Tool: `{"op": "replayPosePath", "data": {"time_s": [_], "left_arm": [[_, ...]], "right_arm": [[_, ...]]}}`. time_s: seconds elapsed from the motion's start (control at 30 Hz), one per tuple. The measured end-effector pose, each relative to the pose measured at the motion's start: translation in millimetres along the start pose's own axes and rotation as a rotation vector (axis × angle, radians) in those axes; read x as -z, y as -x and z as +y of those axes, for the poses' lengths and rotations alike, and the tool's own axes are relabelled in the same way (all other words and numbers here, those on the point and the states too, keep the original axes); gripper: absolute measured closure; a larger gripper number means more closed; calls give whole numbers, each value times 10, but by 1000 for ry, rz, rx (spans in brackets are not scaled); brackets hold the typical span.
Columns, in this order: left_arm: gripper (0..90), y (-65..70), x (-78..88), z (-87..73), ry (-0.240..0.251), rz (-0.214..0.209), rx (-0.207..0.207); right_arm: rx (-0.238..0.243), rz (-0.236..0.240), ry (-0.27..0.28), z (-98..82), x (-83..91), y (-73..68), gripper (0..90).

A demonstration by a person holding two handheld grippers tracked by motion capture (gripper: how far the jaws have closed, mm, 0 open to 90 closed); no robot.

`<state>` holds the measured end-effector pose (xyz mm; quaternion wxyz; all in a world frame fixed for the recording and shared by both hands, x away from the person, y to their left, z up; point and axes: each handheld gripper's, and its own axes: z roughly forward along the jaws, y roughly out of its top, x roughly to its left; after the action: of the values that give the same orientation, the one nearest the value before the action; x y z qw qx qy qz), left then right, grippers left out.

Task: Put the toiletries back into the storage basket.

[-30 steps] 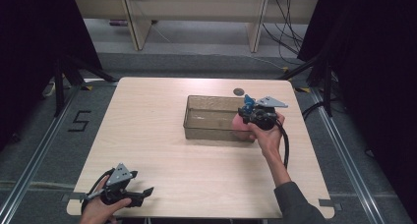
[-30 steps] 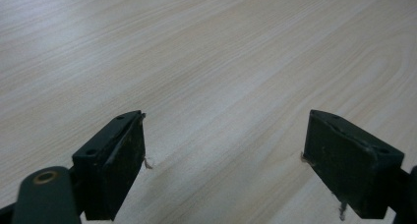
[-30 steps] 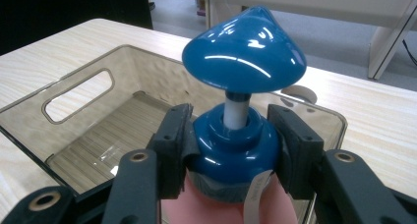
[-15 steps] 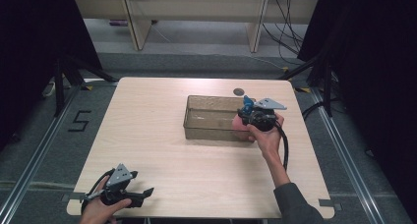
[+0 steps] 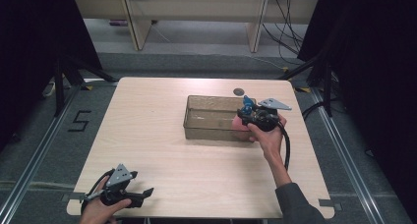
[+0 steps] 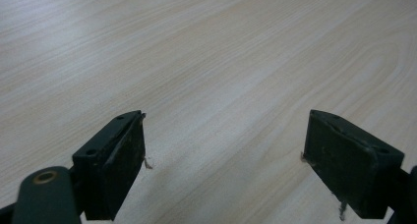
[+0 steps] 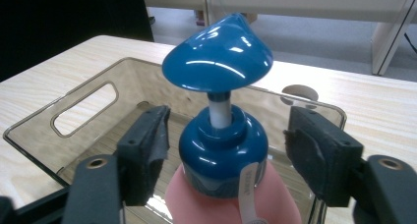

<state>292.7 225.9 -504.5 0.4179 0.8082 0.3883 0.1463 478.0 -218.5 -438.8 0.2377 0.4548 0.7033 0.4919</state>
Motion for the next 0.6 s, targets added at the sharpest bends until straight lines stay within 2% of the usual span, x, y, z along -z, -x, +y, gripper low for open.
{"op": "replayPosePath", "data": {"time_s": [0.1, 0.13, 0.17, 0.2, 0.3, 0.33, 0.37, 0.4, 0.43, 0.47, 0.5, 0.6], "left_arm": [[152, 1, 1, 1, -4, 2, -1], [152, 6, -8, -2, 8, 0, 9], [152, 6, -9, -3, 9, 0, 11], [152, 5, -9, -2, 10, 0, 12], [152, -4, 1, 3, 1, 6, 0], [152, -18, 9, 5, -9, 9, -16], [152, 0, 9, 7, -5, 5, 7], [152, -1, 9, 7, -5, 5, 9], [152, -1, 6, 7, -3, 6, 10], [152, -17, 16, 11, -19, 8, -11], [152, -22, 20, 12, -27, 7, -15], [152, -13, 6, 0, -14, 11, 1]], "right_arm": [[-7, 11, 1, 2, 4, -9, 292], [-4, 3, -5, 6, 16, -15, 280], [-22, 17, 2, 5, 10, -27, 270], [-5, 13, 7, 4, 5, -17, 264], [-40, -8, -10, -4, 32, -42, 230], [-44, 1, -5, -12, 28, -39, 223], [-46, 3, -4, -23, 28, -35, 218], [-51, 4, -8, -28, 30, -34, 216], [-30, -13, -18, -27, 45, -22, 211], [-74, -4, -21, -36, 46, -49, 208], [-46, 4, -11, -36, 43, -21, 207], [-41, 2, -9, -39, 62, -19, 195]]}}
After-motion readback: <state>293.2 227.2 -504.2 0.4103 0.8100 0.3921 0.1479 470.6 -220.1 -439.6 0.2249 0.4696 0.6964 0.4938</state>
